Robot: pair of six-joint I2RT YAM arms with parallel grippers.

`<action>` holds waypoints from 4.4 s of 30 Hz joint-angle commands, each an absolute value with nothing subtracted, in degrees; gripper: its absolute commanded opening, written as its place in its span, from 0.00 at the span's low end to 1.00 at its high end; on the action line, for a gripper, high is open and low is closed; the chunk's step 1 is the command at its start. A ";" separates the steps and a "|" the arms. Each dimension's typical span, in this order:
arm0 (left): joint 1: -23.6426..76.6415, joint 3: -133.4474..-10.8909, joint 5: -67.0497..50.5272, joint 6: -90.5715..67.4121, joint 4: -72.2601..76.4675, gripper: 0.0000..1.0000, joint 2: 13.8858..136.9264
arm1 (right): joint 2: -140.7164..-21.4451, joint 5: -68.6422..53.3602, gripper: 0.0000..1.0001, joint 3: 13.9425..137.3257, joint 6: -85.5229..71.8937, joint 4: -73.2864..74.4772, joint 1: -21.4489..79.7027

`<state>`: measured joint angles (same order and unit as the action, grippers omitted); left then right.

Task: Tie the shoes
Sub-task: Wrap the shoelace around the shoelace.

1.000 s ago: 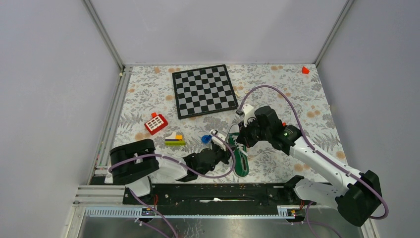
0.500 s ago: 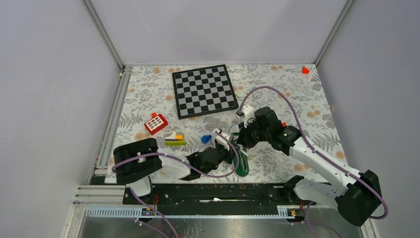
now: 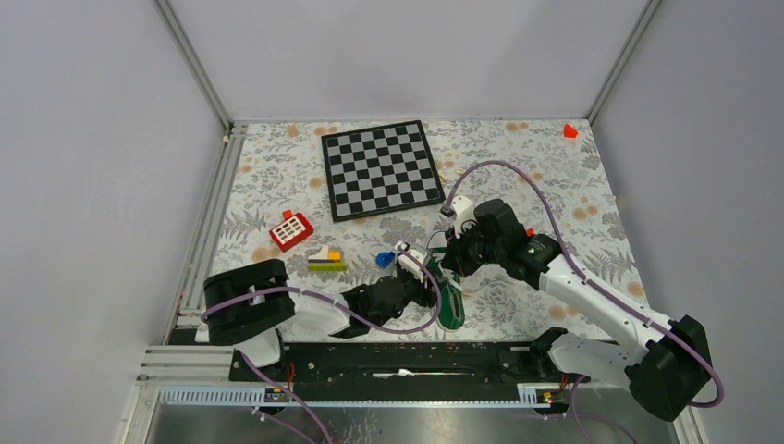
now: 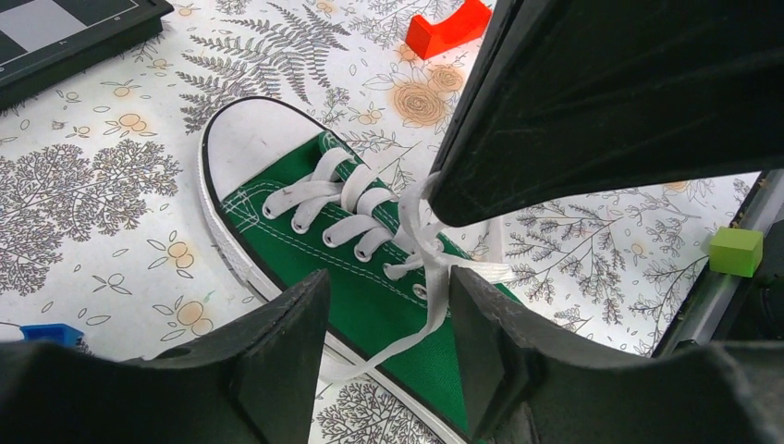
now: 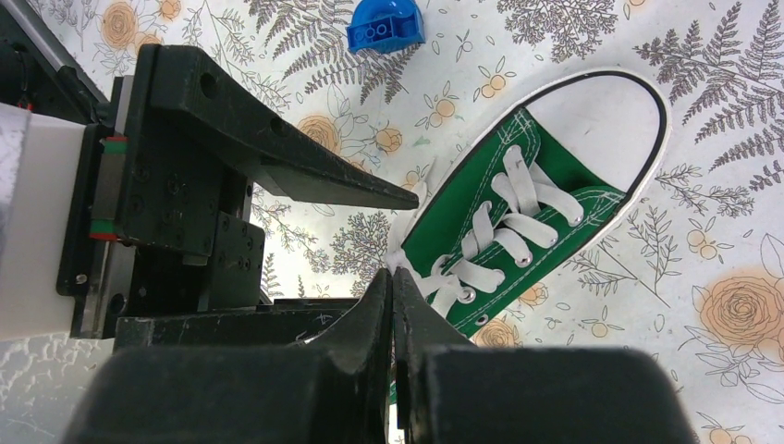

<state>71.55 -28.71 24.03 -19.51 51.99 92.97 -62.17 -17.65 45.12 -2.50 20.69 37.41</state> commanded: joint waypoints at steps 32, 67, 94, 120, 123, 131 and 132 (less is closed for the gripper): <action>71.46 -22.43 22.26 -20.01 56.50 0.83 85.75 | -63.38 -18.55 0.00 46.59 -3.43 19.18 37.08; 71.72 -26.29 31.04 -21.02 61.54 0.80 90.44 | -64.09 -17.35 0.00 47.89 -4.14 20.39 37.07; 71.72 -32.17 32.01 -26.81 44.22 0.00 90.50 | -63.87 -15.42 0.00 47.61 -6.11 20.03 36.66; 70.58 -36.99 30.24 -27.52 38.39 0.00 93.61 | -59.33 -16.68 0.00 39.11 -12.51 11.32 31.10; 70.58 -36.79 30.48 -27.82 36.32 0.00 93.30 | -58.62 -17.27 0.00 38.15 -13.06 9.81 30.76; 70.58 -30.94 31.20 -27.85 37.20 0.00 85.97 | -57.42 -18.10 0.00 37.29 -13.34 9.09 30.50; 70.58 -30.10 30.76 -27.19 37.36 0.06 85.04 | -57.41 -18.18 0.00 37.35 -13.36 9.13 30.50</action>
<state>70.70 -32.45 31.27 -27.55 35.07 90.43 -58.61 -16.84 37.60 -12.78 11.84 30.96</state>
